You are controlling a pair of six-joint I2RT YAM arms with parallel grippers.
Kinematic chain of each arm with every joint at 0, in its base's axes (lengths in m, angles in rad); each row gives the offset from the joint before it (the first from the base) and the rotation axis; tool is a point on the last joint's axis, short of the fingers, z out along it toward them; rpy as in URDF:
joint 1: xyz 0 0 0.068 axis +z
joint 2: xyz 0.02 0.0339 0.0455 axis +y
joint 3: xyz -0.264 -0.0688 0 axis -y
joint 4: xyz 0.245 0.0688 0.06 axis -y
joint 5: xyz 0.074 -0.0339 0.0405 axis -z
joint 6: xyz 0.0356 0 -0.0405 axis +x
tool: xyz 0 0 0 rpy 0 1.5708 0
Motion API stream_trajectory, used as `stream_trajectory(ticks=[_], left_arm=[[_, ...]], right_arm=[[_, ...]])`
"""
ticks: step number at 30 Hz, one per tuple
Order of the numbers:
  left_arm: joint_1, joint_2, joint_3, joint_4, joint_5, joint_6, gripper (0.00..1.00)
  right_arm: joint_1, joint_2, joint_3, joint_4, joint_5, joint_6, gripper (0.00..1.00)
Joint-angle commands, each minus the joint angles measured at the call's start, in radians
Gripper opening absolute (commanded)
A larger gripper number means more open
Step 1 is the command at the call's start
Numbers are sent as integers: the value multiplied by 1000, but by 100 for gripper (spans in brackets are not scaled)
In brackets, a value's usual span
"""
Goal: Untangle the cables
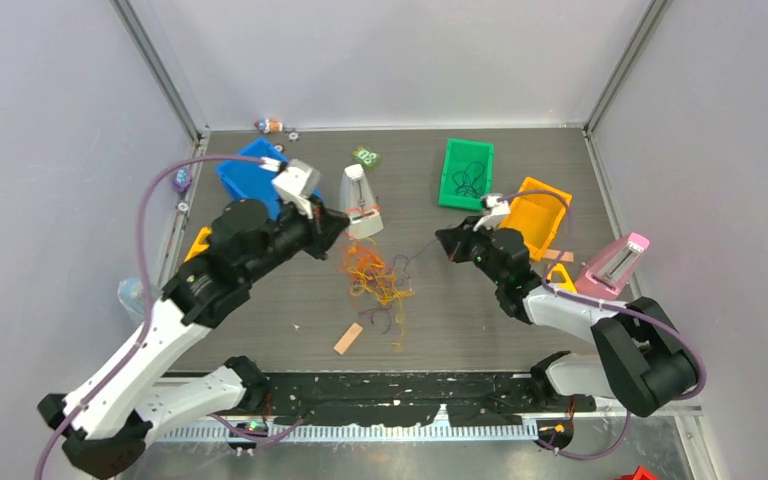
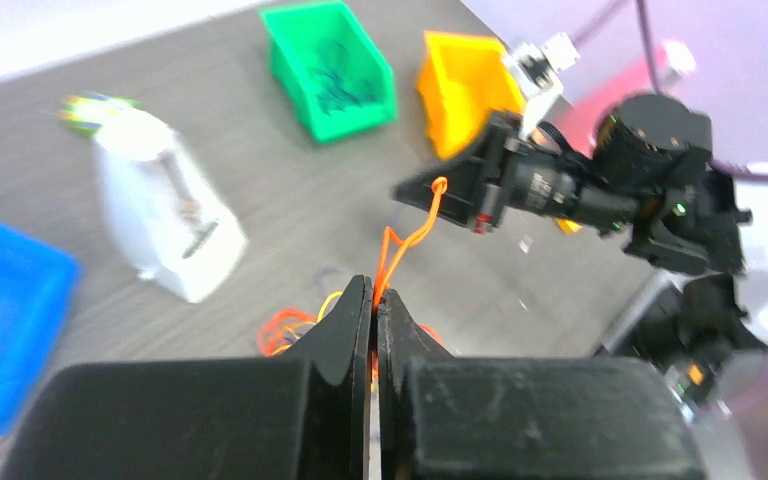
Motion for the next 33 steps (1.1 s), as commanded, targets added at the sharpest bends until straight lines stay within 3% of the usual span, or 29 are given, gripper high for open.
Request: stream_trajectory(ticks=[1,3,5,6,8,10,14,19,22,26,28,30,32,33], left_arm=[[14,-97,2,5,-294,52,0],[15,-102,-12,14,-295,62,0],[15,-87,-22,29,-238,69,0],[15,-76,-23,38,-202,68,0],[15,-45,-15,53,-123,67,0],[15,-6,2,62,-23,64,0],[13,76,47,71,129,39,0],[3,151,83,87,192,7,0],[-1,178,99,100,222,-10,0],[-8,191,119,109,263,-30,0],[-8,187,121,117,276,-40,0],[-8,173,115,135,269,-49,0],[-7,147,110,137,208,-44,0],[-5,130,115,127,149,-33,0]], right_arm=[[-123,13,-22,-27,33,148,5],[-130,1,-44,61,-81,116,12],[-125,-7,-55,179,-217,94,44],[-120,-7,-63,265,-254,92,70],[-100,-1,-72,374,-396,88,88],[-55,10,-73,455,-471,80,92],[31,27,-58,516,-563,36,91],[117,31,-13,464,-611,-44,89],[155,32,18,340,-564,-108,87],[175,45,65,222,-462,-148,75],[175,55,83,176,-414,-154,69],[175,69,102,142,-400,-156,52],[176,80,107,122,-380,-153,21],[175,81,103,119,-342,-146,16]])
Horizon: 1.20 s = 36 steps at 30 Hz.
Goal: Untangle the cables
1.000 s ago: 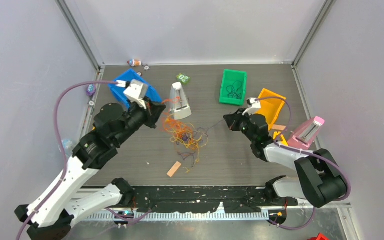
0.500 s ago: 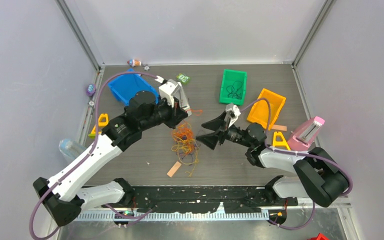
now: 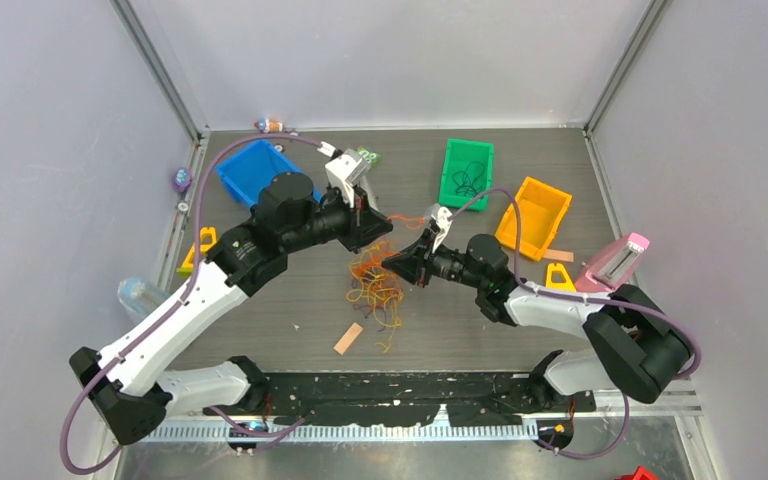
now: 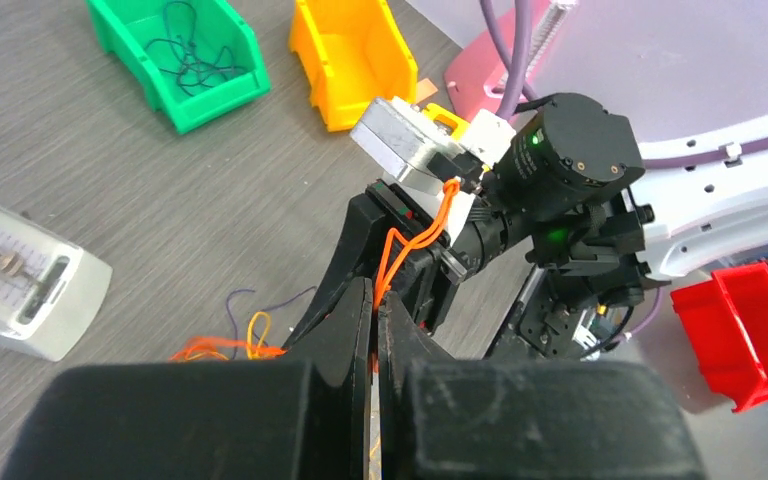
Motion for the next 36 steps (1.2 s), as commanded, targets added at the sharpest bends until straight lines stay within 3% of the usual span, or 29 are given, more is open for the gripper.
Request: stream_trajectory(ticks=[1,5,9,13,17,19,22,24,27,28,31,33,36], left_arm=[[5,-75,46,43,-144,19,0],[69,-132,152,-93,-420,106,0],[167,-211,182,-130,-560,135,0],[214,-278,149,-125,-652,149,0],[229,-299,123,-125,-736,170,0],[252,-296,128,-129,-779,181,0],[311,-282,154,-133,-778,184,0],[343,-269,173,-134,-739,179,0],[349,-248,187,-138,-677,177,0],[349,-239,189,-144,-676,174,0],[358,-230,186,-153,-703,167,0],[378,-231,182,-155,-687,147,0],[417,-234,187,-166,-642,104,0]], right_arm=[[3,6,30,-55,126,-16,9],[-18,-23,16,-151,355,2,6],[-119,-48,-15,-254,570,92,5],[-272,-50,-69,-286,587,254,5],[-329,-55,-107,-244,547,283,5],[-329,-57,-101,-258,547,275,14],[-329,-56,-94,-272,547,267,43],[-329,-51,-93,-263,511,260,47],[-329,-49,-97,-212,442,241,40],[-329,-53,-97,-197,422,235,44],[-329,-61,-95,-191,400,218,70],[-329,-64,-93,-199,402,216,80],[-328,-51,-79,-230,402,215,86]])
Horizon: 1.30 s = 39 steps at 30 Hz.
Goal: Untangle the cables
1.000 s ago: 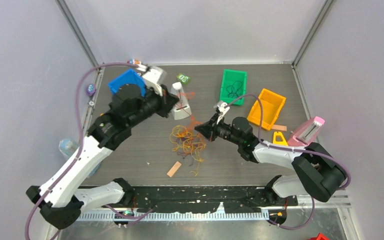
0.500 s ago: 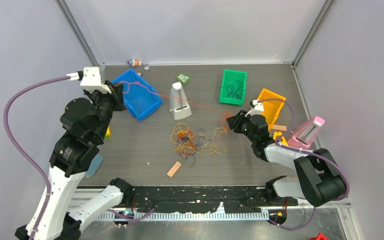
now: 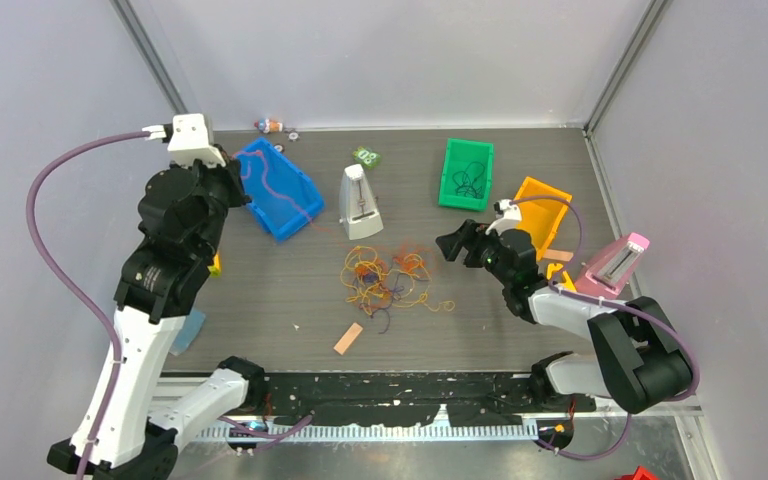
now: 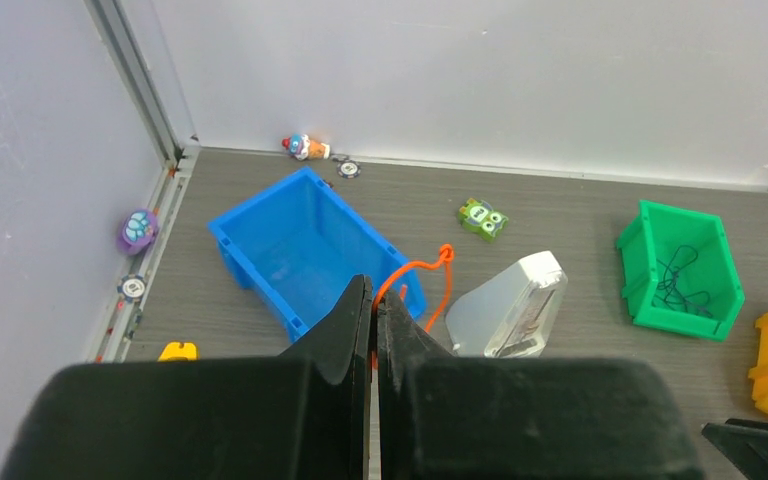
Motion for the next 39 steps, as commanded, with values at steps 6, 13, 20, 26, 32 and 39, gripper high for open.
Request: stream_trajectory(ticks=[6,13,20,26,32,39], left_arm=[[57,-9,2,16,191,-70,0],[57,-31,37,24,207,-63,0],[57,9,210,-65,328,-87,0],[57,14,278,-85,376,-115,0],[56,24,305,-113,359,-107,0],[254,136,179,-147,438,-183,0]], right_arm=[[27,31,51,125,-184,-53,87],[218,22,151,69,-236,-296,82],[398,154,368,-91,-153,-486,81],[424,334,531,-132,-152,-540,80],[430,436,660,-172,-74,-512,25],[429,253,651,-254,-29,-472,5]])
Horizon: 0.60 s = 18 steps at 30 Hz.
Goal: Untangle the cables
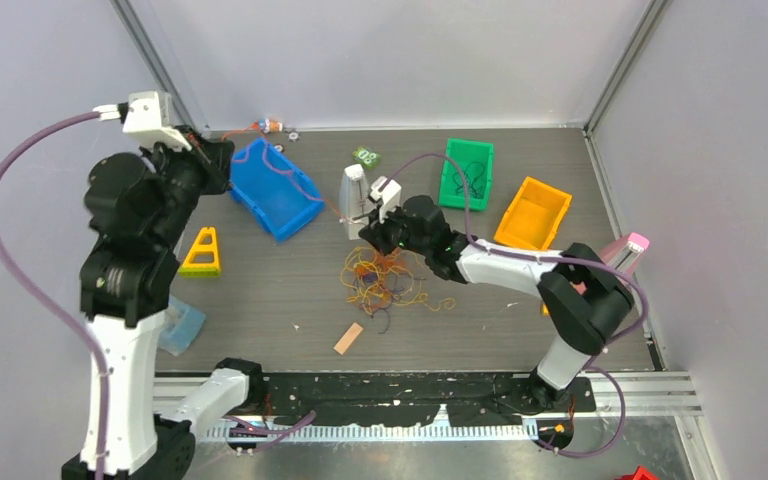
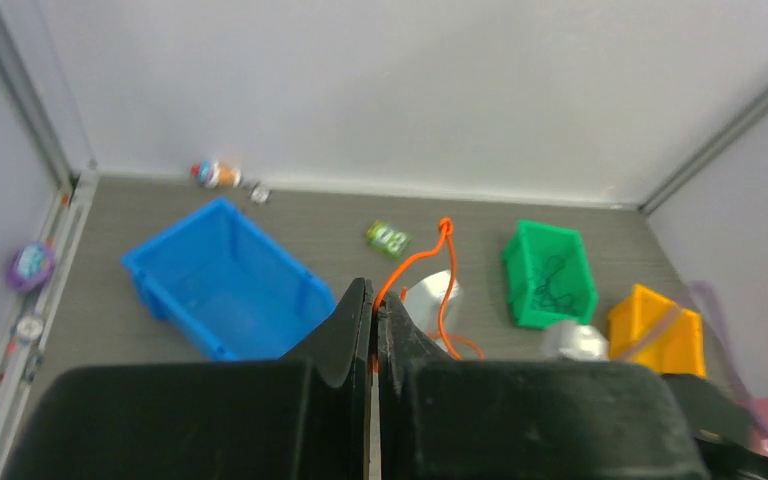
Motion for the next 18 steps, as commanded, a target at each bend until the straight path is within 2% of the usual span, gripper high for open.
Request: stream_trajectory(ticks=[1,6,12,18], left_arm=[[145,85,-154,47,111,-82,0],[283,198,-315,239,173,-196,0],[351,446,-287,305,207,-281,0],[363,668,-223,364,255,-337,0]], right_arm=[[6,-177,54,-52,27,20,5],[19,-178,239,-232,-56,46,5],[75,-89,498,-383,-56,37,5],[93,126,758,-492,-29,85,5]])
